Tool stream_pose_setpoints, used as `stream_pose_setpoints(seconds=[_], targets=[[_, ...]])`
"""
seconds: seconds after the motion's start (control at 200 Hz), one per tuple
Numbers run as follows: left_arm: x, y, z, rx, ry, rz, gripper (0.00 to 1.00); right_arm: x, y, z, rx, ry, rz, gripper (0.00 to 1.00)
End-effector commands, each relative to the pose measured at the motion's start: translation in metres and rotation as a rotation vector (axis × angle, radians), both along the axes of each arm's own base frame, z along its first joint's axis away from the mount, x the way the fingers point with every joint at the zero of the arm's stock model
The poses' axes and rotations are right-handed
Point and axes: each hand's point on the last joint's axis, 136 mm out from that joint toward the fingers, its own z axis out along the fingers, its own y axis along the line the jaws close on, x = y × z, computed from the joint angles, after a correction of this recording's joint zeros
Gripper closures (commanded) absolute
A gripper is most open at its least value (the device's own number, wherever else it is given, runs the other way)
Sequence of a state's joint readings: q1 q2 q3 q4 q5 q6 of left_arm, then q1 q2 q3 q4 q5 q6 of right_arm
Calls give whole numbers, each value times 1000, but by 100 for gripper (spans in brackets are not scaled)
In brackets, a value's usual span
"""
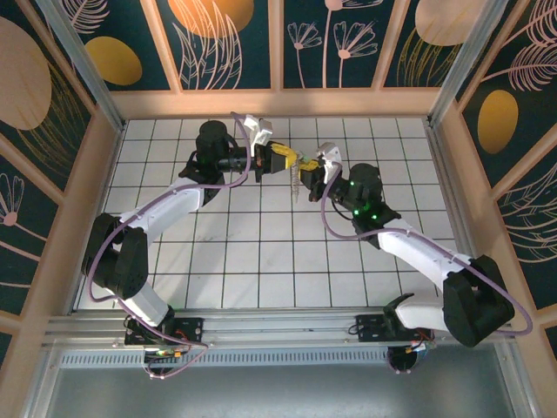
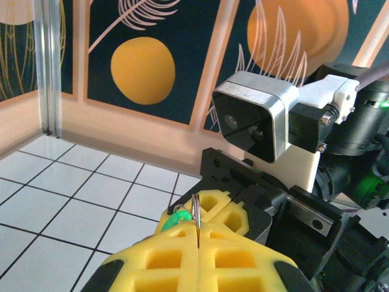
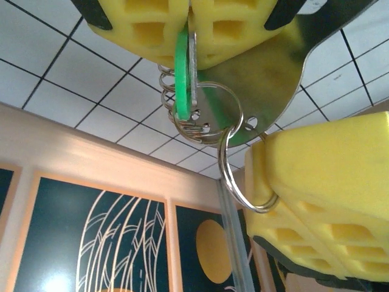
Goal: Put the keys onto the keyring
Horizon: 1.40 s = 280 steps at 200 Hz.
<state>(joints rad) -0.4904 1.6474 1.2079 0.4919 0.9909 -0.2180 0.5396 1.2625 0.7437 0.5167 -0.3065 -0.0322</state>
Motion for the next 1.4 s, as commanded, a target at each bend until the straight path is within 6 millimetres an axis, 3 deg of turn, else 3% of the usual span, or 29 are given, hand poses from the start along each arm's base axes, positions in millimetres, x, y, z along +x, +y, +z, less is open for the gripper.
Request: stream_pose_setpoints(seconds=[0.0, 0.701, 0.896, 1.016, 1.396], targets=[[-5, 0, 26, -10, -98, -1, 100, 10, -11, 7, -69, -21, -81, 100], [2, 3, 16, 80, -137, 48, 100, 24, -13, 25, -134, 0, -126, 100], [3, 2, 14, 82, -137, 43, 100, 19, 14, 25, -160, 1, -64, 100], [4, 1, 12, 84, -134, 41, 100, 20, 20, 19, -191, 7, -62, 100], [5, 1, 12, 84, -138, 38, 100, 25, -6, 10, -206, 26, -162, 100]])
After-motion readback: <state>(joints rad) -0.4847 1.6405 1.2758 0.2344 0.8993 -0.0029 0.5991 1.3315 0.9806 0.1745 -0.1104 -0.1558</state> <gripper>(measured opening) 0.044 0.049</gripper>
